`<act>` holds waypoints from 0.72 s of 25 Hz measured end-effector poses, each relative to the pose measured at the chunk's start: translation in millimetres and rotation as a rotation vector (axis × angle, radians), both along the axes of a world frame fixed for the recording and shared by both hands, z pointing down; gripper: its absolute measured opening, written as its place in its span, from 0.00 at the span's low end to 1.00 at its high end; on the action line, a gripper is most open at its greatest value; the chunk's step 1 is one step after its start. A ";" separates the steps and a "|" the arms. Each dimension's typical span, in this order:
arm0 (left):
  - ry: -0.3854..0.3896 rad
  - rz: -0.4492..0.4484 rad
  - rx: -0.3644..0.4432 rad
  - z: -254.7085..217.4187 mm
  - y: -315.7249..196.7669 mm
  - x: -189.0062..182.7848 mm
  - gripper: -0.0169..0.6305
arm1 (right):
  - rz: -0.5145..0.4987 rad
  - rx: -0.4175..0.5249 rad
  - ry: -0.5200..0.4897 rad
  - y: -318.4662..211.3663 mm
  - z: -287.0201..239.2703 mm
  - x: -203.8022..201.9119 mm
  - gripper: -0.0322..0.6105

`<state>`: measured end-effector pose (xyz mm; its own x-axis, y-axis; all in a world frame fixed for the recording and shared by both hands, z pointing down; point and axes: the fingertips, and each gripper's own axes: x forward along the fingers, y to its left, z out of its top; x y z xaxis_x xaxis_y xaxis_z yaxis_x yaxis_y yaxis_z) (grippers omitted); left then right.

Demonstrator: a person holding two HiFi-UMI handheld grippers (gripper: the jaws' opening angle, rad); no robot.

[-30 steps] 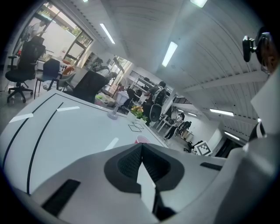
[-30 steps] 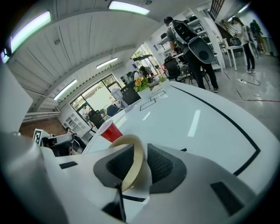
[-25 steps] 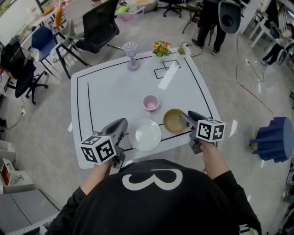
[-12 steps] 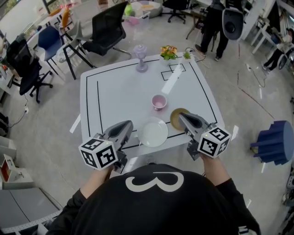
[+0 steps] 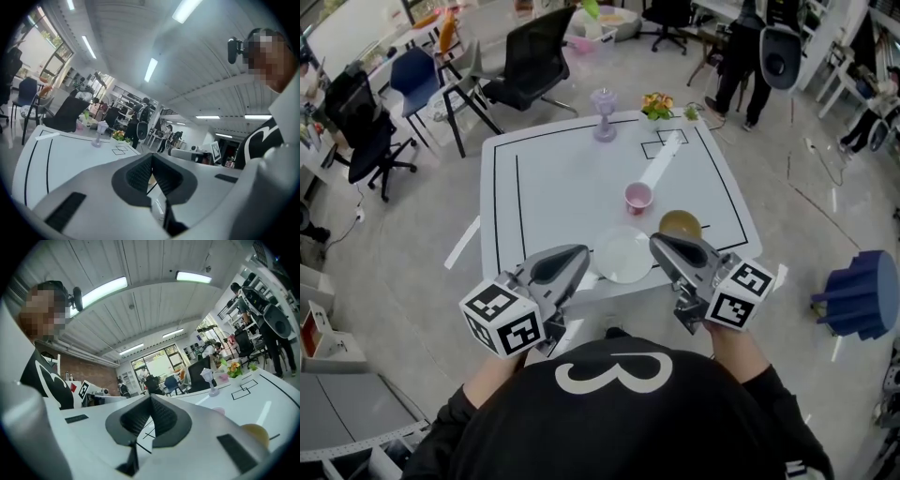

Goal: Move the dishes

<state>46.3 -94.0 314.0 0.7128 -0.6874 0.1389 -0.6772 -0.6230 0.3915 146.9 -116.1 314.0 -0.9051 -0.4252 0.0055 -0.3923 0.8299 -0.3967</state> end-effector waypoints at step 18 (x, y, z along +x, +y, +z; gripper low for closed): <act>-0.066 -0.014 0.006 13.4 37.9 -18.3 0.03 | 0.008 0.028 0.049 41.6 -0.4 -16.9 0.06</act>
